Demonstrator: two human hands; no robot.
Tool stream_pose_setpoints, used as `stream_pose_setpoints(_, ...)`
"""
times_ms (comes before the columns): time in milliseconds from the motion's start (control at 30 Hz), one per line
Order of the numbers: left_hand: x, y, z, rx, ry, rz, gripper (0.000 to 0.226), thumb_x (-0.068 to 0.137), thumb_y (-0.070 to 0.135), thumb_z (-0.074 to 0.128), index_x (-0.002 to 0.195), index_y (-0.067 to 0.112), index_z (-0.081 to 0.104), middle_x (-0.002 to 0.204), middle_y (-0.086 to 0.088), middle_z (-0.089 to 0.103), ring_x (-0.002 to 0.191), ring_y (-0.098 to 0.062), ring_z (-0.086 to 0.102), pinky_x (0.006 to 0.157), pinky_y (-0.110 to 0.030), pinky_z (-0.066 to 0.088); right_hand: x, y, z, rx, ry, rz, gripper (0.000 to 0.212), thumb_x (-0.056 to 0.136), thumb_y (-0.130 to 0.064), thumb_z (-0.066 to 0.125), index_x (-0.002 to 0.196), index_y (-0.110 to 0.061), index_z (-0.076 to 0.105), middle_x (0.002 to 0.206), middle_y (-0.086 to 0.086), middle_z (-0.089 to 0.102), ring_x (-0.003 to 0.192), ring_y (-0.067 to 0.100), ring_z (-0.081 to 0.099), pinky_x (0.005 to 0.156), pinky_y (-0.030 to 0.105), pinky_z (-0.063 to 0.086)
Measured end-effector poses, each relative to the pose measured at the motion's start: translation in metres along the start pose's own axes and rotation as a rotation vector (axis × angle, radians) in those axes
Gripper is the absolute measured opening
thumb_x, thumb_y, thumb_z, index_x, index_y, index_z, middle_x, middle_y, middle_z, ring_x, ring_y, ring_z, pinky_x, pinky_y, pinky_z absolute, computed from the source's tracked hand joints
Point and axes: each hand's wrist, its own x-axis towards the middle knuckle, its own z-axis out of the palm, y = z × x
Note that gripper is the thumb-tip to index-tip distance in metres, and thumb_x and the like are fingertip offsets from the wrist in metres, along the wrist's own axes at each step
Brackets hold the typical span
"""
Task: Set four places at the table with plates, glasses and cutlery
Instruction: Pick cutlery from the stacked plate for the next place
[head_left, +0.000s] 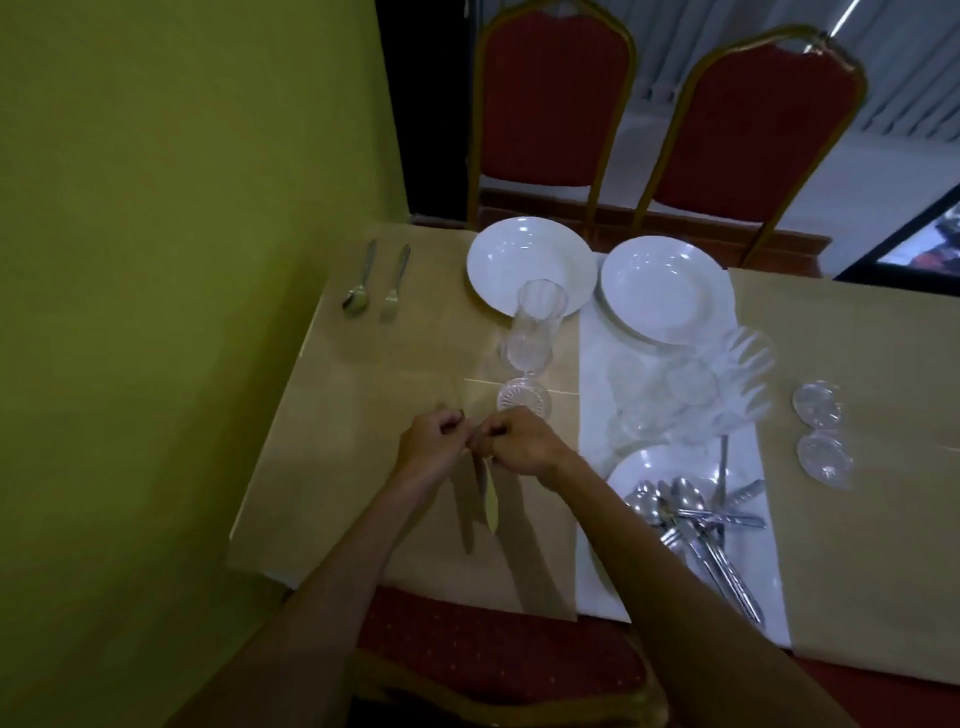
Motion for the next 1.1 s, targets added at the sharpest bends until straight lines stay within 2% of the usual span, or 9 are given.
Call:
stream_pose_setpoints(133, 0.036, -0.006, -0.042, 0.137, 0.07, -0.007, 0.022, 0.091, 0.026, 0.058, 0.076, 0.017, 0.071, 0.078, 0.0, 0.068, 0.081, -0.018, 0.063, 0.064, -0.025, 0.043, 0.043, -0.039, 0.021, 0.003, 0.043, 0.008, 0.013, 0.088, -0.011, 0.068, 0.082, -0.001, 0.075, 0.07, 0.003, 0.064, 0.064, 0.014, 0.058, 0.068, 0.034, 0.051)
stream_pose_setpoints(233, 0.072, -0.018, -0.07, 0.258, 0.249, -0.055, 0.024, 0.087, 0.024, 0.058, 0.103, 0.017, 0.074, 0.113, -0.005, 0.072, 0.107, -0.028, 0.064, 0.095, -0.036, 0.048, 0.073, -0.057, 0.03, -0.052, 0.084, 0.039, 0.023, 0.089, -0.011, 0.065, 0.067, -0.013, 0.072, 0.065, -0.002, 0.064, 0.067, 0.015, 0.06, 0.071, 0.033, 0.052)
stream_pose_setpoints(367, 0.125, -0.049, -0.1, 0.524, 0.333, -0.008, 0.039, 0.089, 0.022, 0.054, 0.125, 0.008, 0.059, 0.146, -0.011, 0.045, 0.139, -0.028, 0.037, 0.119, -0.053, 0.015, 0.113, -0.065, 0.037, -0.019, 0.177, 0.131, 0.024, 0.091, -0.009, 0.062, 0.069, -0.02, 0.067, 0.064, 0.003, 0.068, 0.058, 0.015, 0.067, 0.056, 0.026, 0.051)
stream_pose_setpoints(433, 0.142, -0.06, -0.11, 0.614, 0.326, 0.033, 0.05, 0.093, 0.023, 0.049, 0.139, 0.004, 0.045, 0.156, -0.012, 0.029, 0.149, -0.028, 0.018, 0.121, -0.053, 0.001, 0.13, -0.072, 0.037, 0.004, 0.219, 0.148, 0.016, 0.091, -0.008, 0.062, 0.078, -0.015, 0.07, 0.063, 0.004, 0.069, 0.052, 0.012, 0.066, 0.05, 0.022, 0.049)
stream_pose_setpoints(533, 0.161, -0.072, -0.118, 0.726, 0.283, 0.088, 0.061, 0.096, 0.025, 0.044, 0.149, -0.002, 0.027, 0.161, -0.018, 0.018, 0.152, -0.032, 0.006, 0.121, -0.054, -0.002, 0.154, -0.085, 0.035, 0.026, 0.264, 0.165, 0.009, 0.092, -0.011, 0.064, 0.09, -0.009, 0.073, 0.065, 0.003, 0.069, 0.046, 0.006, 0.064, 0.045, 0.019, 0.048)
stream_pose_setpoints(733, 0.166, -0.104, -0.111, 0.815, 0.378, 0.21, 0.06, 0.103, 0.032, 0.023, 0.154, 0.001, 0.021, 0.161, -0.019, 0.021, 0.151, -0.032, 0.017, 0.122, -0.053, 0.01, 0.207, -0.103, 0.036, 0.045, 0.364, 0.182, 0.013, 0.093, -0.012, 0.062, 0.089, -0.011, 0.074, 0.061, 0.002, 0.07, 0.044, 0.001, 0.064, 0.056, 0.019, 0.051)
stream_pose_setpoints(933, 0.166, -0.1, -0.111, 0.784, 0.429, 0.21, 0.057, 0.102, 0.03, 0.029, 0.153, 0.003, 0.027, 0.162, -0.015, 0.022, 0.152, -0.028, 0.015, 0.123, -0.05, 0.012, 0.245, -0.115, 0.034, 0.031, 0.484, 0.191, 0.018, 0.094, -0.012, 0.06, 0.082, -0.012, 0.074, 0.068, 0.0, 0.071, 0.042, 0.0, 0.062, 0.039, 0.008, 0.039)
stream_pose_setpoints(1033, 0.166, -0.099, -0.112, 0.772, 0.442, 0.211, 0.057, 0.102, 0.029, 0.031, 0.152, 0.003, 0.029, 0.162, -0.014, 0.024, 0.152, -0.027, 0.016, 0.123, -0.049, 0.013, 0.257, -0.114, 0.031, 0.009, 0.566, 0.198, 0.027, 0.094, -0.014, 0.063, 0.068, -0.018, 0.067, 0.065, 0.001, 0.07, 0.059, 0.012, 0.069, 0.052, 0.016, 0.05)
stream_pose_setpoints(1100, 0.165, -0.097, -0.111, 0.769, 0.451, 0.21, 0.056, 0.102, 0.029, 0.03, 0.152, 0.003, 0.03, 0.161, -0.013, 0.025, 0.152, -0.026, 0.017, 0.123, -0.049, 0.014, 0.262, -0.11, 0.03, 0.019, 0.598, 0.203, 0.025, 0.093, -0.016, 0.066, 0.069, -0.016, 0.067, 0.065, 0.002, 0.071, 0.064, 0.018, 0.072, 0.065, 0.029, 0.06)
